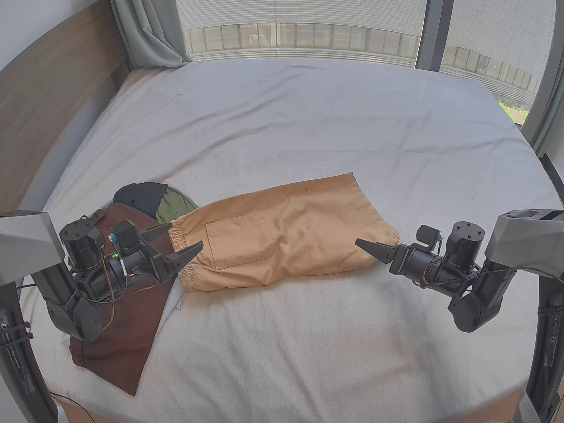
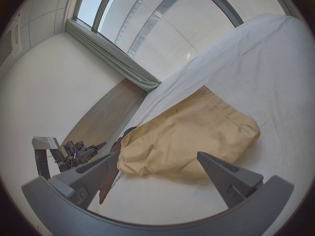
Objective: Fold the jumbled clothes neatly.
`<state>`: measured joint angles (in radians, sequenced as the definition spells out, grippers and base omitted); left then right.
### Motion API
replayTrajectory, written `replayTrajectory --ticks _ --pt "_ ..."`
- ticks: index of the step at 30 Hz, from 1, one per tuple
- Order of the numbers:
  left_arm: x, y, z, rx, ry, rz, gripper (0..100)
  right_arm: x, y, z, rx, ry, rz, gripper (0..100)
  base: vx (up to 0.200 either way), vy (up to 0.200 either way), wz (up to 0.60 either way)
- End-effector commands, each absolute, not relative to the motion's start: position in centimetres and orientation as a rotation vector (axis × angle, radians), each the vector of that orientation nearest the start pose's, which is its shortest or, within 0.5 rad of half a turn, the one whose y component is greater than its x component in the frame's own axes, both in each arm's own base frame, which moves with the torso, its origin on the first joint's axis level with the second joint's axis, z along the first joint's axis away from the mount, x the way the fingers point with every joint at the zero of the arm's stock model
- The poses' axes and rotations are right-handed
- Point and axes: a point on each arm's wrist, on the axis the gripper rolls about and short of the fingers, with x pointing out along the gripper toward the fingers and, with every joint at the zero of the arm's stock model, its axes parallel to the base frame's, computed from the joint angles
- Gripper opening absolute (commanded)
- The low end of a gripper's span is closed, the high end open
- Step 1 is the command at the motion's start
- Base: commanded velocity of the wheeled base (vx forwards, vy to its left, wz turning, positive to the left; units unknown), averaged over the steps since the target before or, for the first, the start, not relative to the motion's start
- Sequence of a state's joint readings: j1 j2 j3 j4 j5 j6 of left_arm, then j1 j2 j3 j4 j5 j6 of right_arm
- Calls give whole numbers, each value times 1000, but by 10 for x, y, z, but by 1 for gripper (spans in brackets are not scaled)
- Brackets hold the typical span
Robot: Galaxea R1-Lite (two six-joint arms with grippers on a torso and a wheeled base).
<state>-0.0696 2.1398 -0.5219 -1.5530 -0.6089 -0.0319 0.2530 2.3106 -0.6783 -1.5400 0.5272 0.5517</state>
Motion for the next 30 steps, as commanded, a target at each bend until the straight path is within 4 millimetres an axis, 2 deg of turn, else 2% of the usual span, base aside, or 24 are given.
replayTrajectory --ticks 1,8,23,30 --pt "317 -30 75 -8 53 -712 100 352 105 16 540 353 727 100 0 0 0" --pt "315 -31 72 -16 68 -712 100 352 105 10 542 370 722 100 0 0 0" --pt "317 -30 74 -20 63 -708 100 358 106 -25 548 443 699 100 0 0 0" --pt "317 -30 74 -23 64 -710 100 363 110 -31 548 440 706 100 0 0 0"
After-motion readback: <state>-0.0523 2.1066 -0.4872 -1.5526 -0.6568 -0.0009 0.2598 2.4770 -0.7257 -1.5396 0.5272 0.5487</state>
